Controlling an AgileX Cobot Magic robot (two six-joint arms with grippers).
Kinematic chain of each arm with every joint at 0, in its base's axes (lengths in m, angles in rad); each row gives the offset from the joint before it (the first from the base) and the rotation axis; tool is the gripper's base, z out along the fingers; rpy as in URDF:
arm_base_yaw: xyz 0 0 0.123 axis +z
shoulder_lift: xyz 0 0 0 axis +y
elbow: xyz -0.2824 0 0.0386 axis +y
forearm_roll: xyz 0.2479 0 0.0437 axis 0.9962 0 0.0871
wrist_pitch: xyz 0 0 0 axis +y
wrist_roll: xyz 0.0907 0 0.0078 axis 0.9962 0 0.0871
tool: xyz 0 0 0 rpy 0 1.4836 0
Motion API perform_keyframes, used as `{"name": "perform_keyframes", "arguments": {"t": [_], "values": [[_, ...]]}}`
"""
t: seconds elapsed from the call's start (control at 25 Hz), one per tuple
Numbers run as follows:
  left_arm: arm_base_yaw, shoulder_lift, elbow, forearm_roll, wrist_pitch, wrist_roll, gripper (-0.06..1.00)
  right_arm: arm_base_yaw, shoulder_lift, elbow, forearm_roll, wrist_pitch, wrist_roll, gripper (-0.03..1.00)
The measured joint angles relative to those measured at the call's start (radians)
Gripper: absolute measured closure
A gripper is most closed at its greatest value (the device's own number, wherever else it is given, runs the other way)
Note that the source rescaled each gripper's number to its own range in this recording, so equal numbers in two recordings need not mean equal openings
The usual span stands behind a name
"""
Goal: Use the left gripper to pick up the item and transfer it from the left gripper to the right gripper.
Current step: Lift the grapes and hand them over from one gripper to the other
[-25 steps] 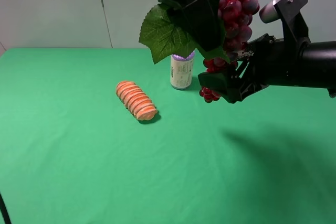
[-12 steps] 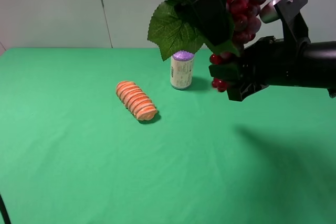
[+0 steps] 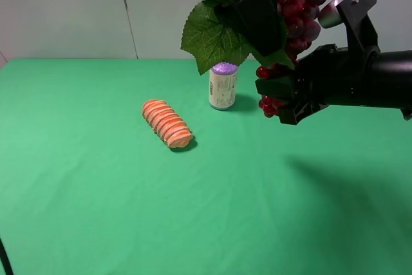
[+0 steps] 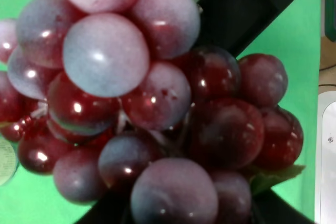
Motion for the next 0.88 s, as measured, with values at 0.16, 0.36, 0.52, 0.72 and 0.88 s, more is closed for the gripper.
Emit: {"name": "perform_keyframes", "arguments": {"t": [0.16, 0.36, 0.52, 0.72, 0.88], "values": [[0.000, 0.000, 0.000, 0.011, 0.000, -0.002, 0.94, 0.000, 0.000, 0.000, 0.000, 0.000, 0.000, 0.88], [0.000, 0.000, 0.000, 0.073, 0.006, -0.088, 0.75, 0.000, 0.000, 0.000, 0.000, -0.003, 0.000, 0.88], [0.000, 0.000, -0.001, 0.133, 0.008, -0.170, 0.12, 0.000, 0.000, 0.000, 0.000, -0.005, 0.000, 0.88], [0.000, 0.000, -0.005, 0.219, 0.013, -0.200, -0.04, 0.000, 0.000, 0.000, -0.001, -0.005, 0.000, 0.88], [0.000, 0.000, -0.006, 0.249, 0.036, -0.210, -0.05, 0.000, 0.002, 0.000, -0.007, -0.011, 0.000, 0.88]]}}
